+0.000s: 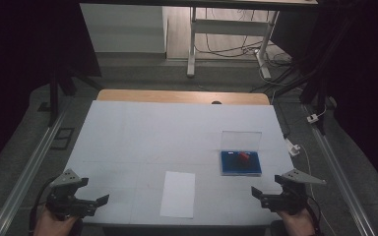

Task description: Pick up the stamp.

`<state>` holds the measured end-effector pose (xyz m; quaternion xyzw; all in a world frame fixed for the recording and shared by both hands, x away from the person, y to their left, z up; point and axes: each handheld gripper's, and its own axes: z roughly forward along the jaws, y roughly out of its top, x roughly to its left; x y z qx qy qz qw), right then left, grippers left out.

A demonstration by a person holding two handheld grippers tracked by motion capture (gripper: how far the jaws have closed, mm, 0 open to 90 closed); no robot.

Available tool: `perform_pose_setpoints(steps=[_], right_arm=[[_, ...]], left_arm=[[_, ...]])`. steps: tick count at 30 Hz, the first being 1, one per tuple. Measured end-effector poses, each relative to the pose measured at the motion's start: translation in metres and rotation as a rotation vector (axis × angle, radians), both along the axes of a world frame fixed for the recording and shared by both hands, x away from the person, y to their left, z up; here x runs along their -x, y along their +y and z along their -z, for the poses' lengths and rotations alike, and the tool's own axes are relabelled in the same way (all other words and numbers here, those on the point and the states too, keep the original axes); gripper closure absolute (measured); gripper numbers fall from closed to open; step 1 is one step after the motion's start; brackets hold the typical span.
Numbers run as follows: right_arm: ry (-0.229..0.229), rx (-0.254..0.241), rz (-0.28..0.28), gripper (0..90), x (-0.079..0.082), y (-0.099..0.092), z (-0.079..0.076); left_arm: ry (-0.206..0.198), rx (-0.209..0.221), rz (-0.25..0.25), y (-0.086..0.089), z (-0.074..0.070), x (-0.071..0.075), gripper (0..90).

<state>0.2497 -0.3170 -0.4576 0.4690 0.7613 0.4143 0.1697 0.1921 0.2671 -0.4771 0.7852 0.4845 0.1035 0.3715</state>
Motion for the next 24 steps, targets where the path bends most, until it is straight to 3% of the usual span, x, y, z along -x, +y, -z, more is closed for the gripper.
perform_pose_setpoints(steps=[8,24], right_arm=[[0.024,-0.01,-0.017,0.0,-0.0015,0.0002,0.0008],[0.039,-0.005,-0.043,0.0,-0.0018,0.0011,0.0008]], left_arm=[[-0.001,-0.034,0.027,-0.0048,-0.0001,0.0004,1.3],[0.008,-0.036,0.014,-0.005,-0.0002,-0.0014,1.3]])
